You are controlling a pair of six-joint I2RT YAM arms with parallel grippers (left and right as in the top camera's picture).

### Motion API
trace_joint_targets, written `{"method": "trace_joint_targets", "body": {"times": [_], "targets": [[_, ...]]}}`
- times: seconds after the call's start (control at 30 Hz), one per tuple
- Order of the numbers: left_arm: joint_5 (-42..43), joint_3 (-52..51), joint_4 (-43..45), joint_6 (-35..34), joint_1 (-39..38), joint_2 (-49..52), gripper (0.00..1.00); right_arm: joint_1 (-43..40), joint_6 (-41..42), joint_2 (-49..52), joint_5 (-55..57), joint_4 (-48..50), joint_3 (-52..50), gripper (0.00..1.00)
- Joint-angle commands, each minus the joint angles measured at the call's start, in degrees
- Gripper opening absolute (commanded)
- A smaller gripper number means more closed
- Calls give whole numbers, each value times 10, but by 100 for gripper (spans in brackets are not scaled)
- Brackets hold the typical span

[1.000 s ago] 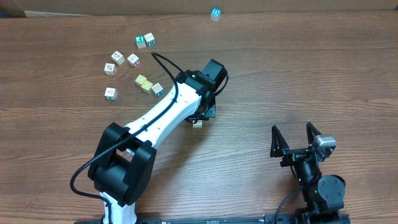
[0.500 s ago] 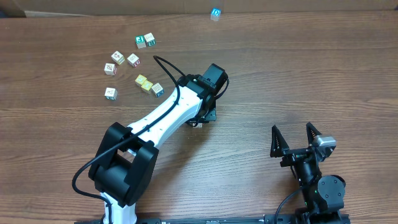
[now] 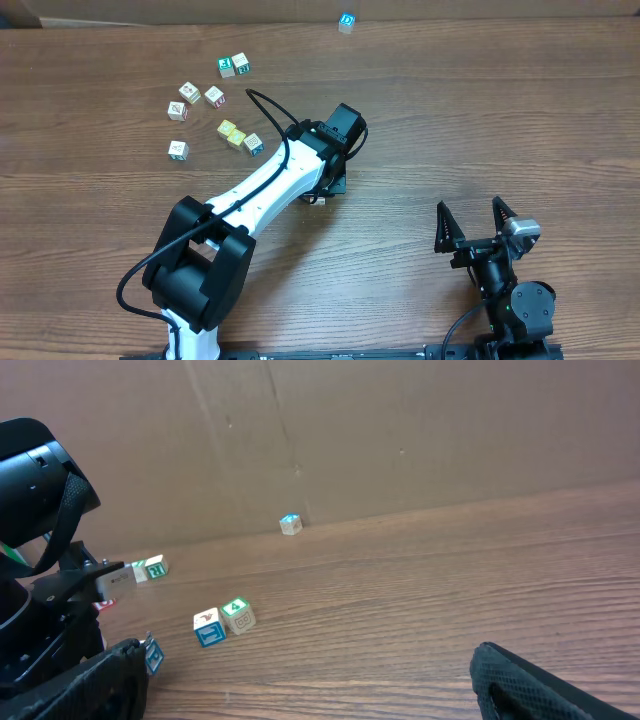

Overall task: Form a tower
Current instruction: 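Lower the duck block onto the butterfly block and open the left gripper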

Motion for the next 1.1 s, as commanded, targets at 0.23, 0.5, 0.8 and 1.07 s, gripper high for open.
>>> {"method": "trace_joint_targets", "body": {"times": [0.23,0.5,0.8,1.07], "targets": [[-12,-7,3,-4,-5,5,18,-2,3,-7,0,3,-6,100],[-12,-8,4,-4,-5,5,18,-2,3,-7,0,3,-6,100],[-11,-14,13,-6,-5,5,23,-2,3,-7,0,3,-6,100],[-14,-15,17,-6,-5,5,25,-2,3,-7,0,3,-6,100]]}}
